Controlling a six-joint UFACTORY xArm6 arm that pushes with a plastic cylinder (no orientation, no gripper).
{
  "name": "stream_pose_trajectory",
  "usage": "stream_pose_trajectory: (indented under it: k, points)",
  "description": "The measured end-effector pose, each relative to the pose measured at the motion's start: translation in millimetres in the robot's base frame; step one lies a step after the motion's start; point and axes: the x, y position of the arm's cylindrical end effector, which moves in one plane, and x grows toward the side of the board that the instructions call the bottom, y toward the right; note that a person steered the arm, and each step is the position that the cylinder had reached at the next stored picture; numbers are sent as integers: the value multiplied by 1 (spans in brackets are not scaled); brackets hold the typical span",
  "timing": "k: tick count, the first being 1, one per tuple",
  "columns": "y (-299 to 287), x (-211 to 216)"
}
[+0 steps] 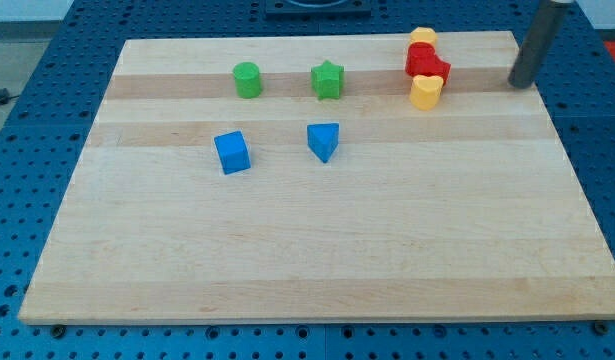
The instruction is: Adjust the red star into the vertical line of blocks
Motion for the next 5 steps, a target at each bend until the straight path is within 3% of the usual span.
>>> stream_pose_trajectory:
  k: [2, 5]
  points:
    - [-52, -4]
    - [-73, -4]
